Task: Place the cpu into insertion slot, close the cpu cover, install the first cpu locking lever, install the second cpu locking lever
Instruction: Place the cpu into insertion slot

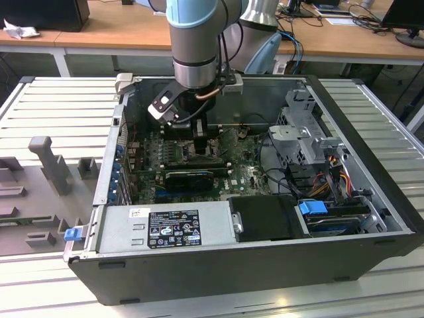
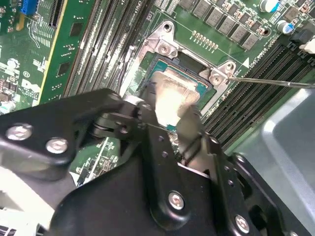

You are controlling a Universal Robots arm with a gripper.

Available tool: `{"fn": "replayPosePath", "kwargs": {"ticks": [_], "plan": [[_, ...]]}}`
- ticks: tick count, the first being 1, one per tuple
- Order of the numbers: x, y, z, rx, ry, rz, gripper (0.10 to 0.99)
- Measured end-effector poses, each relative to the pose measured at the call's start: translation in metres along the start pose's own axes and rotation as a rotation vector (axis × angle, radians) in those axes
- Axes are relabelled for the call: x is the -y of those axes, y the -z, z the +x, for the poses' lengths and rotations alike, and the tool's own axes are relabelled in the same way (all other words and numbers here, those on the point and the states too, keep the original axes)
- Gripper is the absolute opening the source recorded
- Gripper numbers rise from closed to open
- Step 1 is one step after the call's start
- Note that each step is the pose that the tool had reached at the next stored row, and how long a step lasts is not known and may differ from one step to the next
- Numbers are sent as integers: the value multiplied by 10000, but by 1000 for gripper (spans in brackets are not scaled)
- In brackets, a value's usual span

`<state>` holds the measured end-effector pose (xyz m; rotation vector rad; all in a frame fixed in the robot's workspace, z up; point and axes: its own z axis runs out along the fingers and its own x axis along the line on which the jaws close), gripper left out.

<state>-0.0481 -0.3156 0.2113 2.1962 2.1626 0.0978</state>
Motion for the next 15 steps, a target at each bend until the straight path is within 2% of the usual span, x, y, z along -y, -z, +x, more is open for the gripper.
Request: {"fn": "replayPosePath", "kwargs": {"ticks": [1,6,15], "plan": [[0,4,0,1,0,1,400],[-2,28,0,3,1,1,106],[-4,55,0,3,0,1,106]]}}
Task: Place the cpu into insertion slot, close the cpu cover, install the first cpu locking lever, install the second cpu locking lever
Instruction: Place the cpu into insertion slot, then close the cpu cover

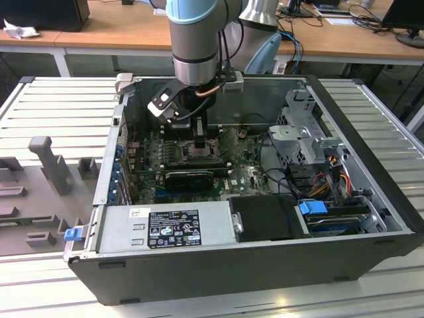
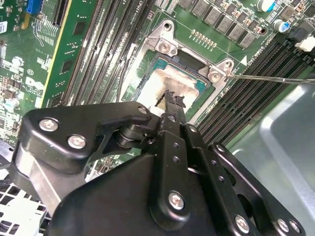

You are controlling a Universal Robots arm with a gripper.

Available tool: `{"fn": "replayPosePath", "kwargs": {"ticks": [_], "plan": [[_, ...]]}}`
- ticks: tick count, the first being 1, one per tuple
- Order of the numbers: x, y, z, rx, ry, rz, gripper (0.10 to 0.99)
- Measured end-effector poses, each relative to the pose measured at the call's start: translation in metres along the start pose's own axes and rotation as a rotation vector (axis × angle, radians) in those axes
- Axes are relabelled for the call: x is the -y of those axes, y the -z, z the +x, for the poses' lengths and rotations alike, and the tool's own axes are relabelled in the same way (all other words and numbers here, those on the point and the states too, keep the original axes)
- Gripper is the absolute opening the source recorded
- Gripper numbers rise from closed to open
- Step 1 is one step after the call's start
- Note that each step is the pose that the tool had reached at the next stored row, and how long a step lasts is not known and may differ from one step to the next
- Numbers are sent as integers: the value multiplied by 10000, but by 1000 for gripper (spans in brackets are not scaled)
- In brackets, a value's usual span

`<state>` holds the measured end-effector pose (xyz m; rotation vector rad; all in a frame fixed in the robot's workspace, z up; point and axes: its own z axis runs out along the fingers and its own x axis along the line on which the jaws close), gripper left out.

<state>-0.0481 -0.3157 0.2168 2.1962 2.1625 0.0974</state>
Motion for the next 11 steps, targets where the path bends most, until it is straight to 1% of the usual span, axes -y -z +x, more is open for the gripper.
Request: {"fn": "replayPosePath", "kwargs": {"ticks": [6,11], "plan": [[-2,22,0,2,0,1,106],[-7,79,0,0,0,0,106]]}}
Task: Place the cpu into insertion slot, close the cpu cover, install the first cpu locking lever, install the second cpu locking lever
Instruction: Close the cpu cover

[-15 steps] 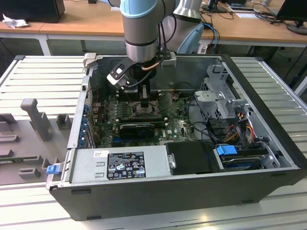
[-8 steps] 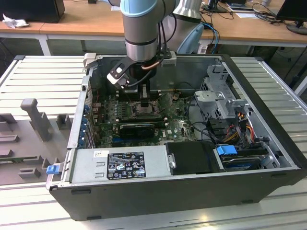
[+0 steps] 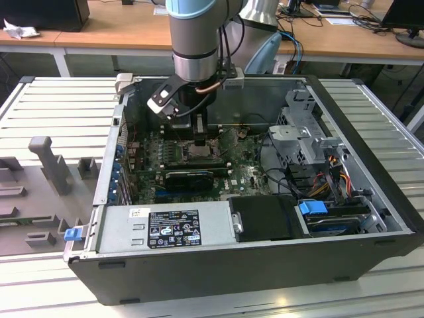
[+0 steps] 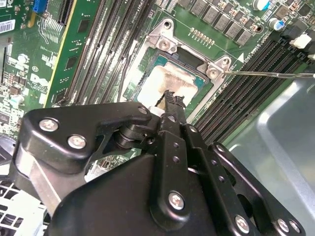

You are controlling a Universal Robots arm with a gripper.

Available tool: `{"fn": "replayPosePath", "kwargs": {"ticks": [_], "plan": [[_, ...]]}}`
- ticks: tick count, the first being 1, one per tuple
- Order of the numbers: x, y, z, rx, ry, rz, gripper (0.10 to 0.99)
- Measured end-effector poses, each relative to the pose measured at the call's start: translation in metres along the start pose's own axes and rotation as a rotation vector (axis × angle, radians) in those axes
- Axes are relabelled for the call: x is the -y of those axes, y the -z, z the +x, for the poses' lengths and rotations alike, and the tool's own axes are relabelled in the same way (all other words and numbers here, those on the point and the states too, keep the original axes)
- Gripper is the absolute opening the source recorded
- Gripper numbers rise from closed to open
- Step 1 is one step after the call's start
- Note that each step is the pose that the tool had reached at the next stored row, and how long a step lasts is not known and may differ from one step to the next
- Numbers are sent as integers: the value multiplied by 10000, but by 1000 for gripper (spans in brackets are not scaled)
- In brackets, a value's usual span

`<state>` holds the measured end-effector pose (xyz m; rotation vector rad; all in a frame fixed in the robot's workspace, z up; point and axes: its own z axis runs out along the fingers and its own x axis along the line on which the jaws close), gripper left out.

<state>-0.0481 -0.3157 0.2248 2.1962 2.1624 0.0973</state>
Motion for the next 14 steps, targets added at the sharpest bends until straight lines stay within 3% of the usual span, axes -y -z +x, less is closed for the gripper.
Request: {"fn": "replayPosePath", "kwargs": {"ticks": [8,10,14], "plan": [[-12,60,0,0,1,-1,106],[-102,53,2,0,2,2,106],[-116,210,2,2,-2,4,106]]}}
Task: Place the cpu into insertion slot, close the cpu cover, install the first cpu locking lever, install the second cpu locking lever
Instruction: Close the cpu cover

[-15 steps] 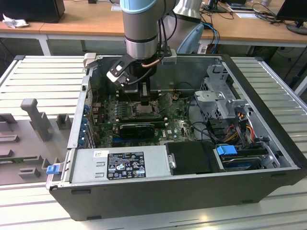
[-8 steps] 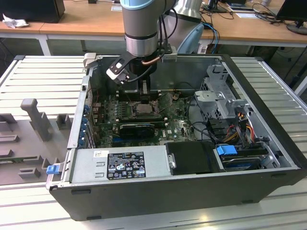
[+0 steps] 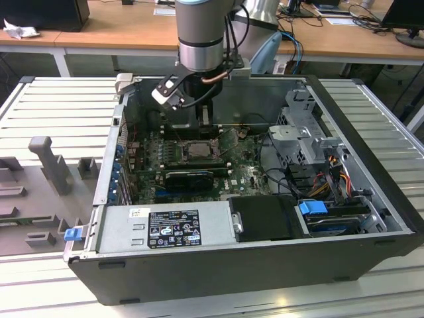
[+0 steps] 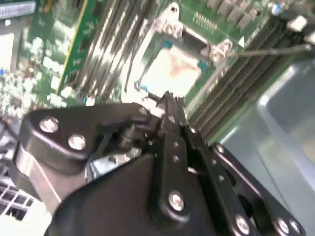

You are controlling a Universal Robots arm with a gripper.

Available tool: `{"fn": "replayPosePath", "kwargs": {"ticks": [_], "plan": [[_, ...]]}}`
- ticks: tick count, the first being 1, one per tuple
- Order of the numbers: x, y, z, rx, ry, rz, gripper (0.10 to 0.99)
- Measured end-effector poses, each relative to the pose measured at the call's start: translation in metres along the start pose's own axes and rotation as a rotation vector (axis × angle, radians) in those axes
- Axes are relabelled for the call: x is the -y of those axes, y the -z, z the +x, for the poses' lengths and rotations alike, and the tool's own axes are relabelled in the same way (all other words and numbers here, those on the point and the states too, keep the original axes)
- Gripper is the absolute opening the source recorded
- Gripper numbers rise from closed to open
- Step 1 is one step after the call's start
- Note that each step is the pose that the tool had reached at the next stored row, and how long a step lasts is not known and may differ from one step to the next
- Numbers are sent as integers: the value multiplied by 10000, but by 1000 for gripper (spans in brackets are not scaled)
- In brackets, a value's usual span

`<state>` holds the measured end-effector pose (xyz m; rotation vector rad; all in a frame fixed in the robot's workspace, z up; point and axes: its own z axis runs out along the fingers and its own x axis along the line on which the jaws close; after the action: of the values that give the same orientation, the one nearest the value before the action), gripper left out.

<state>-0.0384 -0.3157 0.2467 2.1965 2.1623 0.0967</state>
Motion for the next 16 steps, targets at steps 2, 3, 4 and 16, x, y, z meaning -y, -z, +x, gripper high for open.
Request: {"fn": "replayPosePath", "kwargs": {"ticks": [2,3,4,16], "plan": [[-57,11,2,-4,-1,13,106],[-112,8,2,0,1,37,106],[-153,4,3,0,-1,54,106],[-686,23,12,4,1,265,106]]}}
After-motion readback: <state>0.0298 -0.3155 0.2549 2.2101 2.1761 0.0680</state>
